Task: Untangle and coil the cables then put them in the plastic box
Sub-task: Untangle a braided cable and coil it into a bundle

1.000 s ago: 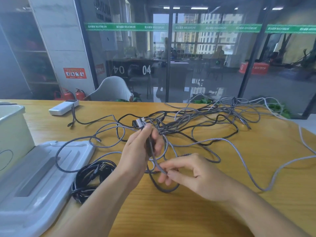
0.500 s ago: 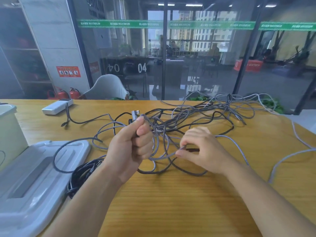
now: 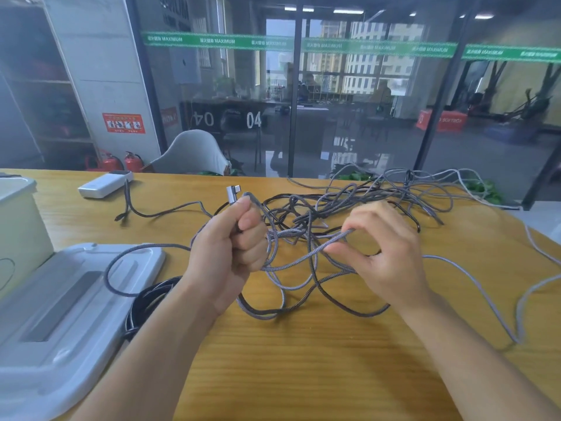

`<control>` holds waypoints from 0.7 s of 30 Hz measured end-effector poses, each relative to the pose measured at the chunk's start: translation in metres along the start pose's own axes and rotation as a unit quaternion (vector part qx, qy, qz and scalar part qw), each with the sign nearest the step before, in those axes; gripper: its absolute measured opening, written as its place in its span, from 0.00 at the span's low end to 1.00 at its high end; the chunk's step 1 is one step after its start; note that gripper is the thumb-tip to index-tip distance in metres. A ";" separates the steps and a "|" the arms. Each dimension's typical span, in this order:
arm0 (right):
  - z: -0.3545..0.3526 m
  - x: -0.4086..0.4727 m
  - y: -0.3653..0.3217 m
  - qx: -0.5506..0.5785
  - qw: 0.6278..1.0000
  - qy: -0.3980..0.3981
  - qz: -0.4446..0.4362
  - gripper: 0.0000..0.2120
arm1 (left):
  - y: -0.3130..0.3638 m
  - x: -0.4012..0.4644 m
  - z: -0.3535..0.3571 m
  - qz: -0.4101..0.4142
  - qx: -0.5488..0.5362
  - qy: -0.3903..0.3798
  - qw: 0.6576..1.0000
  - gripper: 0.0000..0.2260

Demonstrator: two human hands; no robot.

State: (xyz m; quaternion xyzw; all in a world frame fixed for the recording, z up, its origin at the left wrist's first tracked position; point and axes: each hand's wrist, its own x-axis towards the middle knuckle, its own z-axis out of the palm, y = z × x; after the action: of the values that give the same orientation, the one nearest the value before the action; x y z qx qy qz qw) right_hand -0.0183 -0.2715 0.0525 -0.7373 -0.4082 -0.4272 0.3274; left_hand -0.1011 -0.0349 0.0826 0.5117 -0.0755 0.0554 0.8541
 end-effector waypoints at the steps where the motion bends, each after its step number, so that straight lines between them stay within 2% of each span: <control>1: -0.001 -0.001 0.002 0.022 0.999 -0.025 0.024 0.17 | 0.000 0.000 -0.001 0.002 0.009 0.000 1.000 0.21; 2: -0.001 -0.004 0.004 0.055 0.993 -0.071 0.073 0.16 | 0.000 0.001 -0.002 0.000 0.023 0.000 1.000 0.21; 4: 0.002 -0.012 0.011 0.139 0.946 -0.182 0.228 0.16 | -0.003 0.002 -0.005 -0.007 0.051 0.001 0.999 0.20; 5: 0.005 -0.015 0.013 0.153 0.918 -0.223 0.289 0.16 | -0.004 0.004 -0.007 -0.012 0.061 0.001 0.998 0.20; 6: 0.009 -0.018 0.016 0.137 0.905 -0.250 0.315 0.14 | -0.006 0.004 -0.008 -0.017 0.068 0.001 0.998 0.20; 8: 0.014 -0.019 0.019 0.089 0.894 -0.305 0.315 0.15 | -0.007 0.006 -0.010 -0.025 0.071 -0.002 0.997 0.19; 12: 0.031 -0.001 0.011 0.088 0.842 -0.446 0.289 0.29 | -0.005 0.006 -0.012 -0.036 0.051 -0.005 0.998 0.20; 14: 0.048 0.005 0.012 0.049 0.824 -0.505 0.252 0.34 | -0.006 0.006 -0.014 -0.039 0.046 -0.004 0.998 0.20; 18: 0.095 0.017 0.020 -0.051 0.817 -0.519 0.244 0.33 | -0.007 0.008 -0.015 -0.041 0.042 -0.005 0.998 0.20; 21: 0.129 0.016 0.017 -0.080 0.845 -0.445 0.286 0.30 | -0.010 0.010 -0.016 -0.040 0.067 0.002 0.997 0.20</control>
State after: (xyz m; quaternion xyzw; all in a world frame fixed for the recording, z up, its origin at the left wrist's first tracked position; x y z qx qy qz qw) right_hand 0.0484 -0.1665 0.0102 -0.9558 -0.2461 0.0277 0.1586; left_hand -0.0886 -0.0253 0.0684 0.5704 -0.0496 0.0270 0.8194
